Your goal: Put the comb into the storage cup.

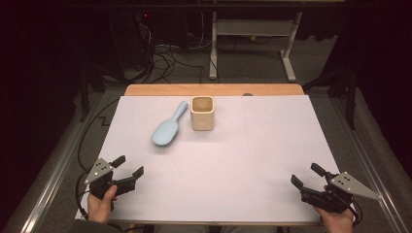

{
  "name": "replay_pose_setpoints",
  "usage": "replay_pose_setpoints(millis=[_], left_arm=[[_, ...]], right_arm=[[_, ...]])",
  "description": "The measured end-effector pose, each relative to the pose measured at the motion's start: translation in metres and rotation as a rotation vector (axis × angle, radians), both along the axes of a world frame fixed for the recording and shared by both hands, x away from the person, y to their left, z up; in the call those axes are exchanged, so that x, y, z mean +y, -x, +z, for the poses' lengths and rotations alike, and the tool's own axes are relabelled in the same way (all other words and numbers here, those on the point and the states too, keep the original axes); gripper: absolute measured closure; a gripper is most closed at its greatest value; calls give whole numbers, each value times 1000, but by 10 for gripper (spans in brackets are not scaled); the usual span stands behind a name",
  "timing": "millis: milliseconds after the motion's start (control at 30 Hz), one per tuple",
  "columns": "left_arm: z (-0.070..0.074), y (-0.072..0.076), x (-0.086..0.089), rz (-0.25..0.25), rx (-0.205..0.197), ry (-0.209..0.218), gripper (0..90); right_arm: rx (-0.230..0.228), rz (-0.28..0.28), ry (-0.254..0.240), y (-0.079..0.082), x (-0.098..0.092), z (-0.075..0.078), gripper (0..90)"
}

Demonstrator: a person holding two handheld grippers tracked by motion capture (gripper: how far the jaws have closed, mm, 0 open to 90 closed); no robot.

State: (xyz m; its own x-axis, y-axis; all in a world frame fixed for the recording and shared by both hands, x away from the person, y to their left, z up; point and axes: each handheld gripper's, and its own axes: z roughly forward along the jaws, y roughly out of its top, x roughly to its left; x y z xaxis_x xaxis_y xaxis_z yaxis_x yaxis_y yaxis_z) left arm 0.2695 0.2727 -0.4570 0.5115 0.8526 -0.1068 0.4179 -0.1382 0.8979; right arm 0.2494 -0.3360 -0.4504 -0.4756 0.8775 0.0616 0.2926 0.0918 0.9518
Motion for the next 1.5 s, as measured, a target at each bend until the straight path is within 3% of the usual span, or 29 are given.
replay_pose_setpoints(millis=[1500], left_arm=[[8,1,-3,9,-31,14,175]], right_arm=[[4,5,4,-1,0,0,164]])
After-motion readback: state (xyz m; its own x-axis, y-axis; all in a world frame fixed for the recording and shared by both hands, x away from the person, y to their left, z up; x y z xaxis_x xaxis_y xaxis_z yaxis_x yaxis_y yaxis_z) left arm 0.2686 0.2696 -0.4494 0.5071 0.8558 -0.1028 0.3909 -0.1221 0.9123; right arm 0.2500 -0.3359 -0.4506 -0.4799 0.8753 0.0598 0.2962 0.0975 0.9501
